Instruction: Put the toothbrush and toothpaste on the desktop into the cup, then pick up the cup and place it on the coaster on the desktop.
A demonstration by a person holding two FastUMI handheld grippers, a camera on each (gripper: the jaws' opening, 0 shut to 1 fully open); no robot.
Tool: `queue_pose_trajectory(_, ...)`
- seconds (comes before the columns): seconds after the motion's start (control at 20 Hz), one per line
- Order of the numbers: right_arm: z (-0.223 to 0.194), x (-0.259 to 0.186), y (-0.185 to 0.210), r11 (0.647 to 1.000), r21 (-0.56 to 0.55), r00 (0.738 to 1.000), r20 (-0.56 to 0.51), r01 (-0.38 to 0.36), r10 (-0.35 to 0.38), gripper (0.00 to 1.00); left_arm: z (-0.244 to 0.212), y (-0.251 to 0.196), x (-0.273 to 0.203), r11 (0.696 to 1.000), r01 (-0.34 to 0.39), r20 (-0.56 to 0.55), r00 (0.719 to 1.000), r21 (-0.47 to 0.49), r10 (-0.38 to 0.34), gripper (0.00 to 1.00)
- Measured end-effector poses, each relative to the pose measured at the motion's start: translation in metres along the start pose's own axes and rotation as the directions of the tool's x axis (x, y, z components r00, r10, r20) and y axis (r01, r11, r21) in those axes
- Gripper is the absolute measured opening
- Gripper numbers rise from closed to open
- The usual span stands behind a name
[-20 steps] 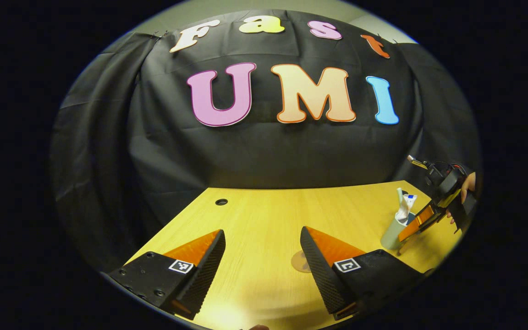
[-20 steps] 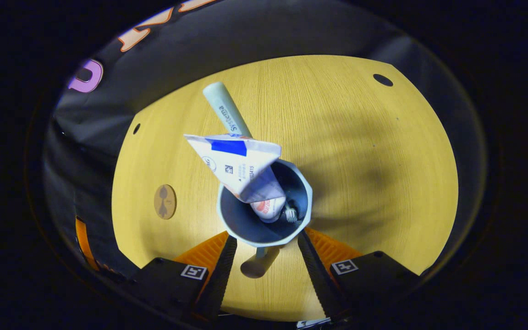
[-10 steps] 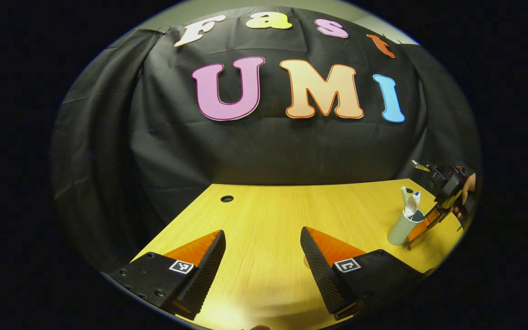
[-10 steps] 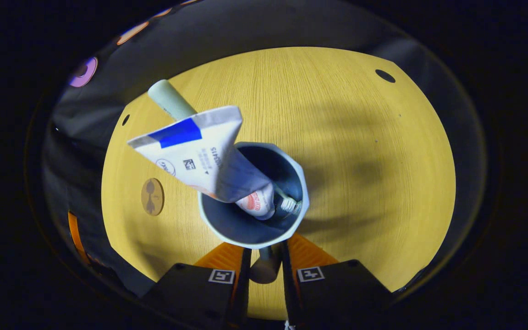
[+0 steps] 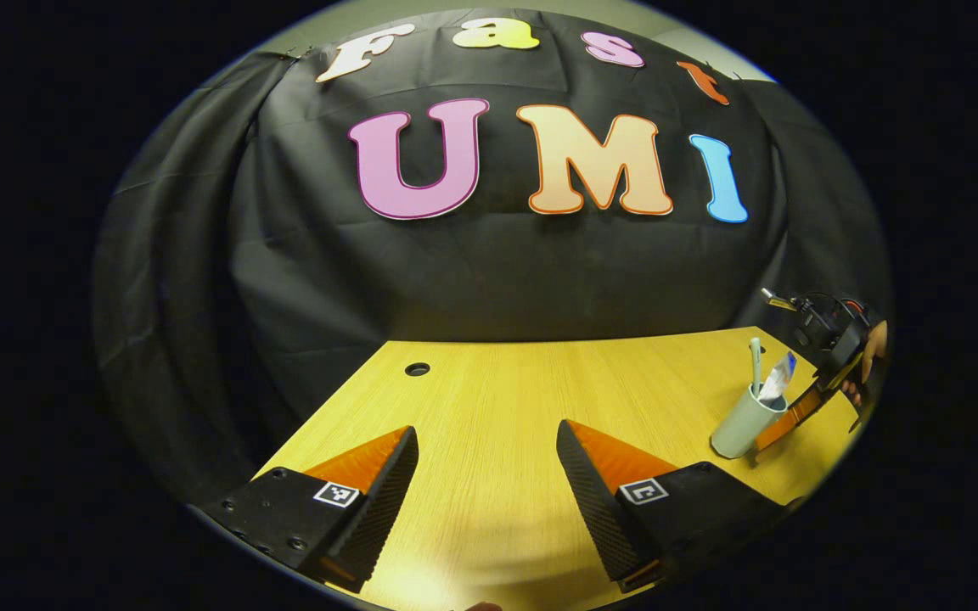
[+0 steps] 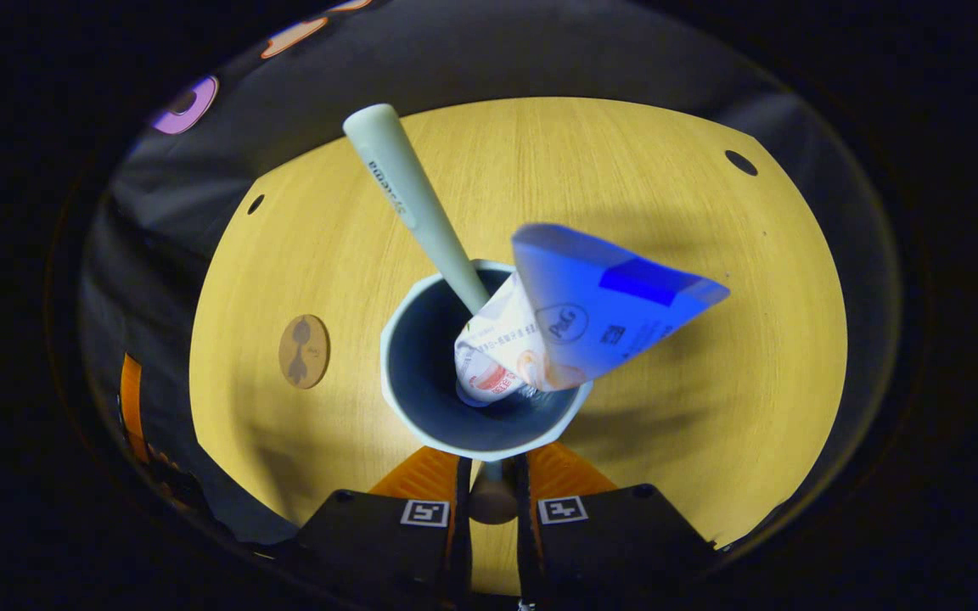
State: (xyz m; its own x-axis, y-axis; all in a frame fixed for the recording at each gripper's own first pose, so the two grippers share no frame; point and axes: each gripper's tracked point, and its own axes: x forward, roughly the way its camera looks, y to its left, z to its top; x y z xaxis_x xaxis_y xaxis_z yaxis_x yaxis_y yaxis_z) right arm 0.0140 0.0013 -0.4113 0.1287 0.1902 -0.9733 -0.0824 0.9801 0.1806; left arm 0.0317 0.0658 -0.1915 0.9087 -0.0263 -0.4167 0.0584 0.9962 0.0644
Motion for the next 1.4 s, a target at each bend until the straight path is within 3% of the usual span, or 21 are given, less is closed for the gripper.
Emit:
queue_pose_trajectory(0.15,0.002,-0.002,0.000,0.999,-0.019,0.999,0.020,-0.035,0.035,0.24,-0.001,0.008,0.002,1.000,-0.002,-0.002,1.000,-0.005,0.002,0.95)
queue_pose_trajectory(0.45,0.001,-0.003,-0.002,0.993,-0.073,0.996,0.016,-0.087,0.089,0.19,-0.008,0.032,0.002,1.000,-0.018,-0.008,1.000,-0.021,0.017,0.96)
queue_pose_trajectory(0.6,0.003,-0.003,-0.003,0.988,-0.107,0.993,0.016,-0.112,0.115,0.24,-0.012,0.047,0.001,0.999,-0.033,-0.014,0.999,-0.032,0.032,0.95)
queue_pose_trajectory(0.7,0.004,-0.003,-0.006,0.984,-0.127,0.992,0.013,-0.124,0.127,0.19,-0.015,0.058,0.001,0.998,-0.045,-0.020,0.999,-0.039,0.044,0.95)
queue_pose_trajectory(0.75,0.003,-0.003,-0.007,0.982,-0.143,0.992,0.010,-0.125,0.128,0.23,-0.015,0.063,0.000,0.998,-0.050,-0.020,0.999,-0.041,0.049,0.95)
queue_pose_trajectory(0.85,0.002,-0.003,-0.010,0.978,-0.170,0.993,0.000,-0.118,0.119,0.19,-0.017,0.072,0.000,0.997,-0.059,-0.019,0.998,-0.044,0.058,0.95)
queue_pose_trajectory(0.9,0.003,-0.004,-0.011,0.976,-0.184,0.993,-0.004,-0.114,0.115,0.24,-0.017,0.076,-0.001,0.997,-0.061,-0.018,0.998,-0.047,0.060,0.95)
queue_pose_trajectory(1.1,0.002,-0.005,-0.016,0.969,-0.235,0.997,-0.027,-0.072,0.067,0.23,-0.021,0.088,-0.002,0.995,-0.071,-0.023,0.997,-0.065,0.070,0.95)
queue_pose_trajectory(1.15,0.002,-0.005,-0.017,0.967,-0.249,0.998,-0.026,-0.053,0.048,0.19,-0.023,0.090,-0.002,0.995,-0.073,-0.024,0.997,-0.067,0.071,0.95)
queue_pose_trajectory(1.2,0.003,-0.006,-0.017,0.966,-0.256,0.999,-0.023,-0.041,0.036,0.24,-0.022,0.092,-0.003,0.995,-0.074,-0.022,0.997,-0.069,0.073,0.95)
queue_pose_trajectory(1.35,0.001,-0.005,-0.019,0.965,-0.260,1.000,-0.010,-0.028,0.026,0.25,-0.023,0.091,-0.003,0.995,-0.074,-0.021,0.997,-0.072,0.072,0.95)
queue_pose_trajectory(1.4,0.001,-0.006,-0.019,0.964,-0.265,0.999,-0.012,-0.033,0.031,0.21,-0.022,0.090,-0.003,0.995,-0.073,-0.022,0.997,-0.073,0.071,0.95)
